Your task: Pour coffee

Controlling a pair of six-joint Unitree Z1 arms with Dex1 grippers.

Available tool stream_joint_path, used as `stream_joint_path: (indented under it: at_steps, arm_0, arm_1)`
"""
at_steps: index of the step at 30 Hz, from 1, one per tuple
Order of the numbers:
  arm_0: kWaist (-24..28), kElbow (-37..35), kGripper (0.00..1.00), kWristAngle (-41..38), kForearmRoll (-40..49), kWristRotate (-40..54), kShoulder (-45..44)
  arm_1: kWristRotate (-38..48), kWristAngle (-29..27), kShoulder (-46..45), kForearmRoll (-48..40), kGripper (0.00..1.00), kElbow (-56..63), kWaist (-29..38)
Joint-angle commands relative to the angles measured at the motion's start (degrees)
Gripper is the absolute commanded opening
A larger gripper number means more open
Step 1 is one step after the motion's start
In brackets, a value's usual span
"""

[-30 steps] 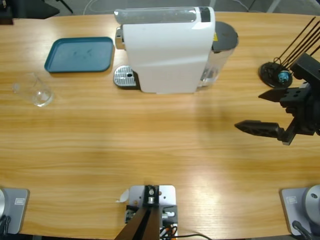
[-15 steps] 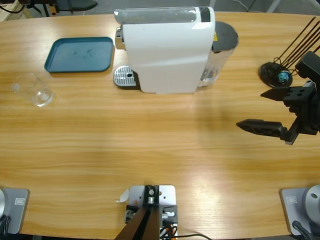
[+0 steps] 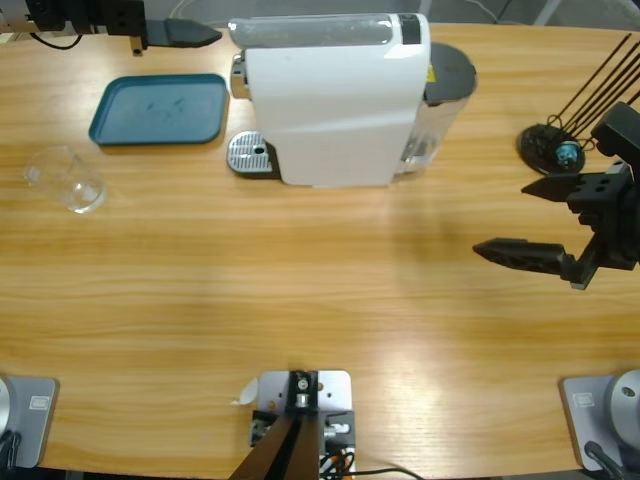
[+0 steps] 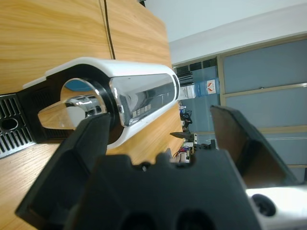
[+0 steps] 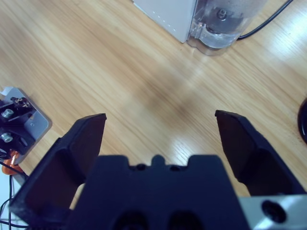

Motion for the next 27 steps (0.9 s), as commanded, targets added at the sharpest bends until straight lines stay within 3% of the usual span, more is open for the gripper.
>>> stream_joint_path:
  at_steps: [1, 13, 16, 17, 19, 22, 23, 27]
  arm_0:
    - [-0.50, 1.60, 0.893, 1.09, -0.72, -0.49, 3.36]
    - [-1.60, -0.33, 0.877, 0.85, -2.41, -1.54, 5.77]
    - [-1.60, -0.49, 0.750, 0.94, -2.83, -1.54, 5.80]
    - [-1.60, -0.54, 0.659, 0.97, -2.83, -1.54, 5.73]
    - [-1.60, -0.59, 0.470, 0.97, -2.83, -1.46, 5.65]
    - [-1.60, 0.09, 0.042, 1.27, -2.74, -1.44, 5.15]
    - [-1.60, 0.25, 0.000, 1.11, -2.74, -1.46, 5.21]
    - [-1.60, 1.31, 0.000, 0.57, -3.93, -1.19, 5.47]
  arm_1:
    - [0.67, -0.89, -1.24, -0.44, 0.977, 1.93, 0.61]
    - [0.70, -0.89, -1.20, -0.44, 0.977, 1.93, 0.61]
    - [0.70, -0.89, -1.17, -0.44, 0.975, 1.93, 0.61]
    - [0.70, -0.89, -1.11, -0.44, 0.973, 1.93, 0.61]
    - [0.70, -0.85, -1.08, -0.44, 0.954, 1.92, 0.61]
    - [0.70, -0.80, -1.10, -0.44, 0.935, 1.93, 0.61]
    - [0.70, -0.80, -1.10, -0.44, 0.931, 1.92, 0.61]
    - [0.70, -0.71, -1.11, -0.44, 0.931, 1.90, 0.61]
